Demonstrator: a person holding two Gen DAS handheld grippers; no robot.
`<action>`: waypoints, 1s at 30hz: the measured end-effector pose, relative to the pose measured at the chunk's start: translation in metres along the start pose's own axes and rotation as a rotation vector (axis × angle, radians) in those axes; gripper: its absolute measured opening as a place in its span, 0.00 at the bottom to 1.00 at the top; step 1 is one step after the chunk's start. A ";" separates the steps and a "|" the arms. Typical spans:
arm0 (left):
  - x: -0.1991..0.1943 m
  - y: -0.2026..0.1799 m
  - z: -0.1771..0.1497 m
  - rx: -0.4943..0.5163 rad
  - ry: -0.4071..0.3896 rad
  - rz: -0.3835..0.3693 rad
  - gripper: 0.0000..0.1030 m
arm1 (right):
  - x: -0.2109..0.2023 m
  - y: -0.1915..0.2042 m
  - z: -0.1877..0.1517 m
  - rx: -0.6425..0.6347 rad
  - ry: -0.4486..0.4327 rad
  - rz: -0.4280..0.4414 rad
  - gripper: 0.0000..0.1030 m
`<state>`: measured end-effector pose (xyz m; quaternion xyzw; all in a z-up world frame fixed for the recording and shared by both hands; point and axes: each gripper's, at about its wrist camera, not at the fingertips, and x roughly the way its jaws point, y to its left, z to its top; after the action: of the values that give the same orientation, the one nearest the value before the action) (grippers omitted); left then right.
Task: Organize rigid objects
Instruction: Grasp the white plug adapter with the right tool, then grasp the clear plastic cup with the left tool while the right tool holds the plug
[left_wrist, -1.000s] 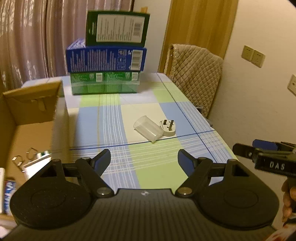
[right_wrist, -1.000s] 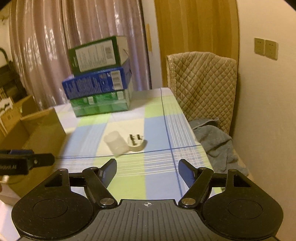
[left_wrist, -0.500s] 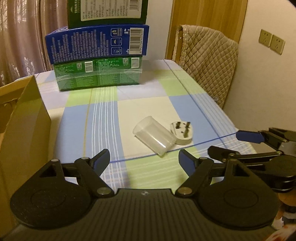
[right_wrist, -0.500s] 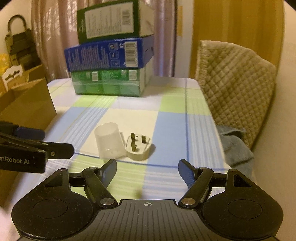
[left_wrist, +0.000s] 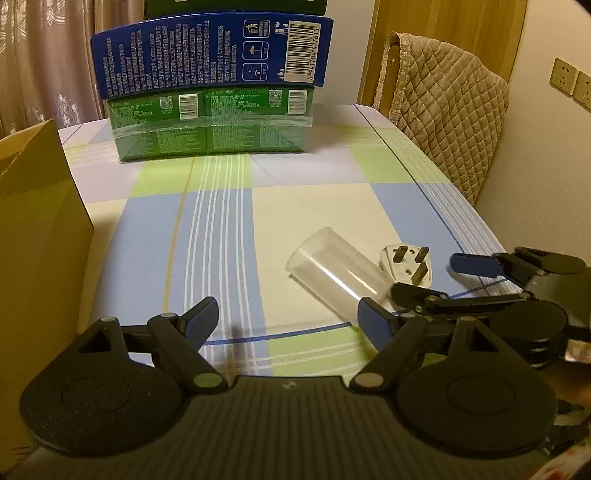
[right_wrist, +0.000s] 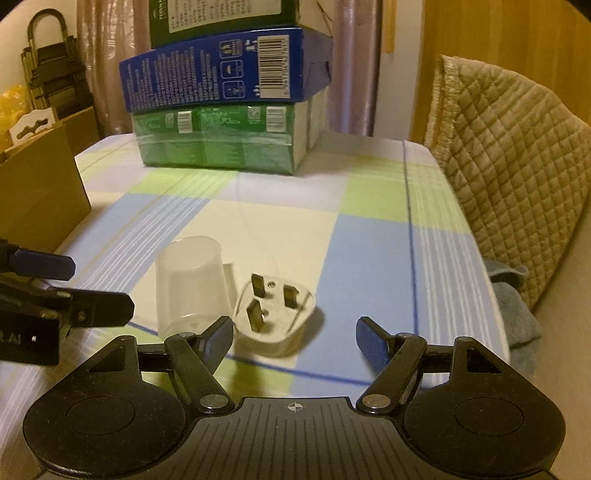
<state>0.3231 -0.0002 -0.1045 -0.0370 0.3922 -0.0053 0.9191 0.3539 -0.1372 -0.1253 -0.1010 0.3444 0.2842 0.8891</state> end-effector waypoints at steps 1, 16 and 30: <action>0.001 0.001 0.000 0.000 -0.002 -0.001 0.77 | 0.004 0.000 0.001 -0.012 -0.001 0.001 0.69; 0.007 0.003 0.002 -0.032 -0.008 -0.028 0.77 | 0.015 -0.016 0.005 0.026 -0.019 -0.011 0.39; 0.022 0.001 0.005 -0.039 -0.007 -0.047 0.77 | -0.003 -0.012 -0.014 0.029 -0.045 0.075 0.39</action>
<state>0.3419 0.0000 -0.1164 -0.0642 0.3883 -0.0188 0.9191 0.3505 -0.1535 -0.1339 -0.0688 0.3321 0.3144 0.8866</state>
